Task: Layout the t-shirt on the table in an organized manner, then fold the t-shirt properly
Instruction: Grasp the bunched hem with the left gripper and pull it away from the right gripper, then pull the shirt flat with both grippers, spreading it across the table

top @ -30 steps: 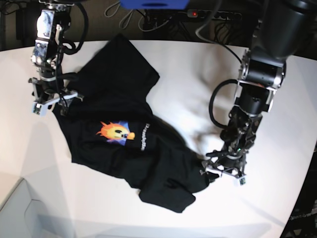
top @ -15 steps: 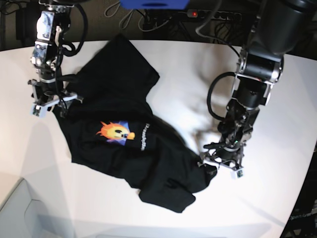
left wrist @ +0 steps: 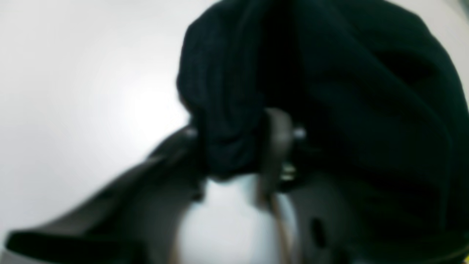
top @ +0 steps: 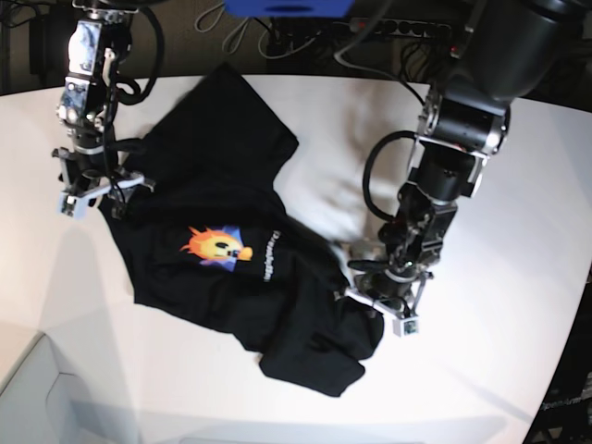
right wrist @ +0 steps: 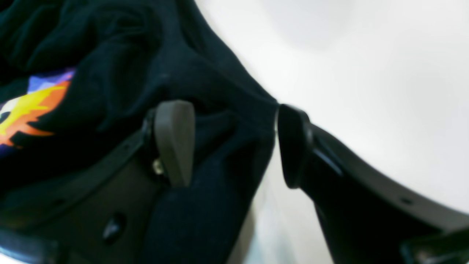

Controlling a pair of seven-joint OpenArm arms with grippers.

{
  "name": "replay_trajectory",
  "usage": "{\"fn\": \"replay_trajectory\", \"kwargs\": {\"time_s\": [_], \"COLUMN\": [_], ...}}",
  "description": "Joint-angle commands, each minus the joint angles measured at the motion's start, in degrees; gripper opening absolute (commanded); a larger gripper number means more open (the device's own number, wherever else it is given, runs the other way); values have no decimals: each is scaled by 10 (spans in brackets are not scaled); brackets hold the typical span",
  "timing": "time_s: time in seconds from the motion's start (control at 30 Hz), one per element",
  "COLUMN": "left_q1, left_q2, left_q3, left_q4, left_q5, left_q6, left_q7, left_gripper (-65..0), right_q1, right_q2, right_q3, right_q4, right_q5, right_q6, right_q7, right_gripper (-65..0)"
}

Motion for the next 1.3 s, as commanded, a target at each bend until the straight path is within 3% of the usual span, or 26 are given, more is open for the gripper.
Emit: {"fn": "replay_trajectory", "kwargs": {"time_s": [0.0, 0.17, 0.27, 0.53, 0.7, 0.83, 1.03, 1.27], "left_q1": [-20, -7, 18, 168, 274, 337, 389, 410], "left_q2": [-3, -10, -38, -135, -168, -185, -189, -188], "left_q3": [-3, -6, -31, -137, -236, -335, -450, -478], "left_q4": [6, 21, 73, 373, 544, 609, 617, 621], "left_q5": [-1, -3, -31, -98, -97, -96, -96, -97], "left_q6": [-1, -1, -1, -1, -1, -1, -6, -6], "left_q7": [-14, -11, 1, 208, 292, 351, 377, 378], "left_gripper": [-629, -650, -649, -649, -649, -649, -649, -645], "right_q1": [6, 6, 17, 36, 37, 48, 67, 58], "right_q2": [5, 5, 5, 9, 6, 5, 6, -4], "right_q3": [2, 2, 2, 3, 2, 1, 1, -41], "right_q4": [9, 7, 5, -46, -59, -71, -108, -83], "right_q5": [1, 1, 1, 1, 2, 2, 1, 2], "right_q6": [1, 1, 1, 1, 1, 1, 1, 1], "right_q7": [14, 14, 10, 14, 14, 14, 14, 14], "right_gripper": [-284, -284, -284, -284, -284, -284, -284, -284]}}
